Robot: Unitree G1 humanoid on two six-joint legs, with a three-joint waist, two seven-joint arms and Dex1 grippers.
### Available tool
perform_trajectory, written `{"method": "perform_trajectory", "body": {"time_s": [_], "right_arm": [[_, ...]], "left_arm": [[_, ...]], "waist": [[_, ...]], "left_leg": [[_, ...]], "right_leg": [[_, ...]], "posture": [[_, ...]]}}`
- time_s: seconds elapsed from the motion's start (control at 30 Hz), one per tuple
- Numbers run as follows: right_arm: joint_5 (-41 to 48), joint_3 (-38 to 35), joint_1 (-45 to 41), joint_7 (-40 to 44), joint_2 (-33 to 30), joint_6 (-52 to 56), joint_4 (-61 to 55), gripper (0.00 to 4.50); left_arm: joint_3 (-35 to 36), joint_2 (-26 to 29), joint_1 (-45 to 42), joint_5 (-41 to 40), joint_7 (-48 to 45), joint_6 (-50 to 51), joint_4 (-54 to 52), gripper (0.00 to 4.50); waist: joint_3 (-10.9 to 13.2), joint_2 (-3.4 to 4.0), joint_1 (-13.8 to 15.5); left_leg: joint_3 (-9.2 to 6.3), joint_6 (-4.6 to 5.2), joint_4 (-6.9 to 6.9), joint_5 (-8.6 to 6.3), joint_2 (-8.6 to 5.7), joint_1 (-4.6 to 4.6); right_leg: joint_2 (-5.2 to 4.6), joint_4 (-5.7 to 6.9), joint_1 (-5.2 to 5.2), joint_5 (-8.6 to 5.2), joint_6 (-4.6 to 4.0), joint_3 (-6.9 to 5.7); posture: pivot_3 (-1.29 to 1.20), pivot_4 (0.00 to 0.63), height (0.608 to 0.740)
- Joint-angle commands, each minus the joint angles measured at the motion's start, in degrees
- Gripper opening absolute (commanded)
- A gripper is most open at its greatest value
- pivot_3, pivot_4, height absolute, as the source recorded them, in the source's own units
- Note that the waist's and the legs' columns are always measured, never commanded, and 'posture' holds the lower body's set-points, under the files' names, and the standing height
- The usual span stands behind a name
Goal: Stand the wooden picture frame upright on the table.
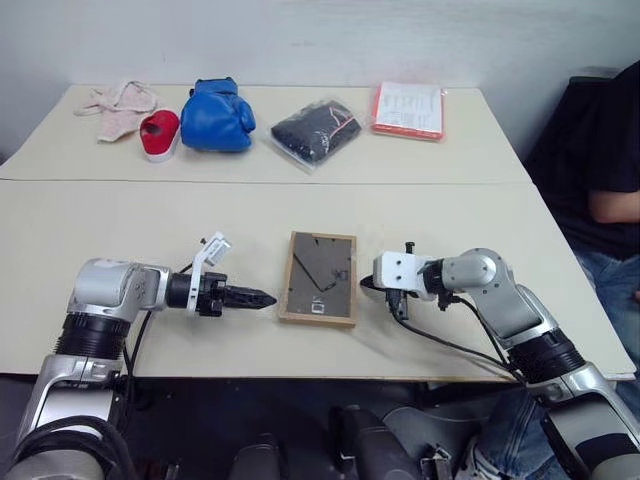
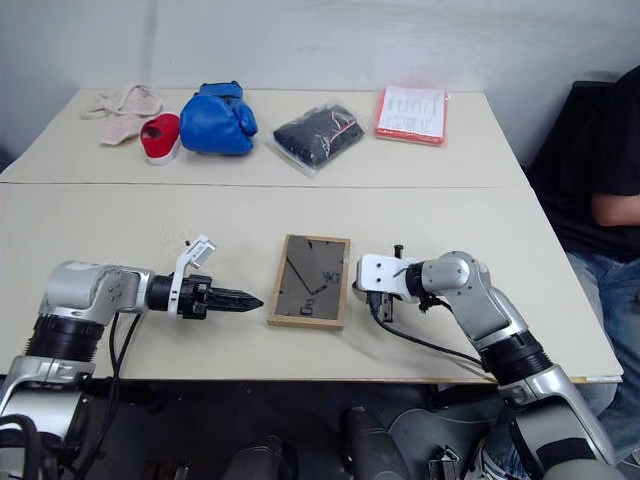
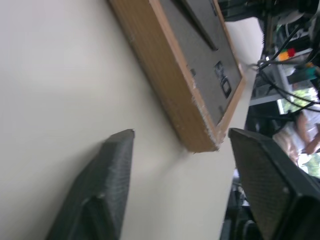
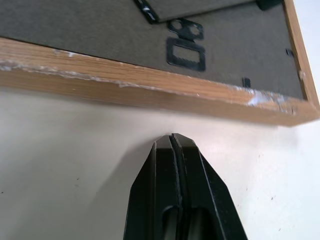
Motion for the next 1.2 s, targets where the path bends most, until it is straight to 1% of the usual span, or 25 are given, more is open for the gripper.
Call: {"method": "perform_trajectory", "body": {"time_s": [0.03,0.13,0.3,0.33,0.47,0.5,0.63,0.7,0.77,0.8,0.83,0.93,1.0,1.1,1.13,1.17,1.2], "right_arm": [[-0.74,0.95,-0.34,0.06,0.58,-0.84,-1.71,0.0],[-1.38,1.24,-0.69,-0.22,1.29,-1.12,-1.17,0.0],[-2.5,1.36,-0.77,-0.99,2.19,-1.39,-0.33,0.0],[-2.6,1.28,-0.62,-1.03,2.22,-1.33,-0.46,0.0],[-2.51,0.49,0.41,-1.22,1.8,-0.71,-1.52,0.0],[-2.44,0.31,0.7,-1.29,1.6,-0.72,-1.72,0.0],[-0.97,-1.21,2.21,-1.46,1.03,0.76,-3.77,0.0],[0.92,-2.92,3.08,-1.01,0.64,3.02,-5.71,0.0],[4.98,-6.03,3.97,0.09,0.14,8.29,-8.93,0.35],[8.99,-8.78,4.18,1.5,-0.48,13.27,-11.34,0.53],[11.75,-10.61,4.29,2.45,-1.0,16.81,-13.05,0.88],[22.03,-16.66,2.66,5.03,-3.02,30.03,-17.45,1.89],[29.04,-19.95,-0.06,4.59,-2.22,39.19,-18.49,2.55],[34.66,-21.44,-3.96,2.68,-0.09,46.59,-18.2,3.64],[36.11,-21.78,-5.36,1.46,1.14,48.63,-17.7,3.93],[37.22,-21.89,-6.81,0.2,2.46,50.31,-17.09,4.33],[38.03,-21.86,-8.08,-1.03,3.71,51.68,-16.48,4.42]], "left_arm": [[-4.99,-1.89,-0.05,1.46,2.26,0.16,1.32,4.41],[-7.13,-5.09,-1.4,1.59,3.49,0.8,2.32,4.46],[-7.73,-11.98,-4.36,1.44,6.8,1.61,4.58,4.46],[-7.26,-12.88,-4.86,1.05,7.24,2.2,4.45,4.46],[-2.44,-14.95,-6.88,-0.07,9.68,3.03,5.89,4.46],[-1.3,-14.66,-7.19,-0.59,9.67,3.36,6.23,4.08],[1.87,-12.9,-7.41,-2.18,9.34,3.45,6.1,3.06],[3.56,-12.29,-7.4,-3.34,9.09,3.78,5.13,2.4],[4.99,-11.16,-6.98,-4.94,8.36,4.53,2.82,1.77],[5.82,-10.62,-6.59,-6.02,8.16,4.88,1.12,1.56],[6.34,-10.34,-6.29,-6.8,8.23,5.11,-0.06,1.31],[7.74,-9.65,-5.27,-8.52,8.87,5.28,-3.88,1.27],[8.15,-9.31,-4.54,-9.23,9.08,4.68,-6.56,1.27],[8.7,-9.98,-4.46,-9.54,10.5,3.94,-7.87,1.27],[8.54,-10.14,-4.44,-9.6,10.82,3.66,-8.29,1.27],[8.29,-10.33,-4.37,-9.69,11.17,3.35,-8.79,1.27],[8.2,-10.62,-4.34,-9.83,11.54,3.16,-9.21,1.27]], "waist": [[-0.14,0.11,0.14],[-0.23,0.22,0.69],[-0.26,0.22,1.66],[-0.27,0.21,1.67],[-0.27,0.21,1.56],[-0.26,0.21,1.49],[-0.25,0.19,1.18],[-0.23,0.18,1.04],[-0.2,0.18,0.98],[-0.17,0.19,0.9],[-0.13,0.2,0.91],[-0.13,0.21,0.98],[-0.11,0.21,0.93],[-0.11,0.2,0.91],[-0.11,0.21,0.83],[-0.11,0.21,0.81],[-0.1,0.21,0.79]], "left_leg": [[0.0,0.0,0.0,0.0,-0.01,0.03],[-0.07,0.01,0.01,-0.01,-0.03,0.21],[-0.1,0.15,-0.03,-0.12,-0.04,0.68],[-0.11,0.31,-0.03,-0.21,-0.05,0.71],[-0.1,0.23,-0.02,-0.18,-0.06,0.71],[-0.09,0.23,-0.02,-0.18,-0.06,0.7],[-0.09,0.14,-0.02,-0.15,-0.03,0.62],[-0.1,0.09,-0.02,-0.13,-0.02,0.55],[-0.11,0.08,-0.02,-0.12,-0.01,0.53],[-0.12,0.07,-0.02,-0.12,0.0,0.51],[-0.12,0.07,-0.02,-0.12,0.0,0.49],[-0.16,0.07,-0.02,-0.12,0.02,0.49],[-0.16,0.07,-0.02,-0.13,0.02,0.49],[-0.19,0.06,-0.03,-0.13,0.03,0.5],[-0.18,0.07,-0.03,-0.13,0.03,0.5],[-0.18,0.07,-0.04,-0.13,0.03,0.49],[-0.18,0.07,-0.04,-0.13,0.03,0.47]], "right_leg": [[-0.01,0.0,0.04,0.0,0.0,0.01],[-0.03,-0.07,0.27,0.0,0.0,0.0],[-0.03,-0.25,0.85,-0.01,0.03,-0.03],[-0.04,-0.25,0.91,-0.02,0.05,-0.03],[-0.07,-0.25,0.91,-0.03,0.06,-0.02],[-0.06,-0.24,0.89,-0.03,0.06,-0.02],[-0.05,-0.21,0.76,-0.03,0.06,-0.02],[-0.04,-0.19,0.68,-0.03,0.06,-0.03],[-0.04,-0.18,0.65,-0.03,0.06,-0.04],[-0.04,-0.18,0.65,-0.03,0.06,-0.04],[-0.05,-0.17,0.63,-0.03,0.06,-0.04],[-0.05,-0.18,0.63,-0.03,0.06,-0.06],[-0.05,-0.19,0.63,-0.03,0.06,-0.07],[-0.05,-0.2,0.63,-0.03,0.06,-0.08],[-0.04,-0.21,0.63,-0.03,0.06,-0.08],[-0.04,-0.21,0.63,-0.03,0.06,-0.08],[-0.04,-0.22,0.62,-0.03,0.06,-0.08]], "posture": [[0.0,0.15,0.74],[0.0,0.15,0.74],[0.0,0.15,0.74],[0.0,0.15,0.74],[0.0,0.15,0.74],[0.0,0.15,0.74],[0.0,0.15,0.74],[0.0,0.15,0.74],[0.0,0.15,0.74],[0.0,0.15,0.74],[0.0,0.15,0.74],[0.0,0.15,0.74],[0.0,0.15,0.74],[0.0,0.15,0.74],[0.0,0.15,0.74],[0.0,0.15,0.74],[0.0,0.15,0.74]]}}
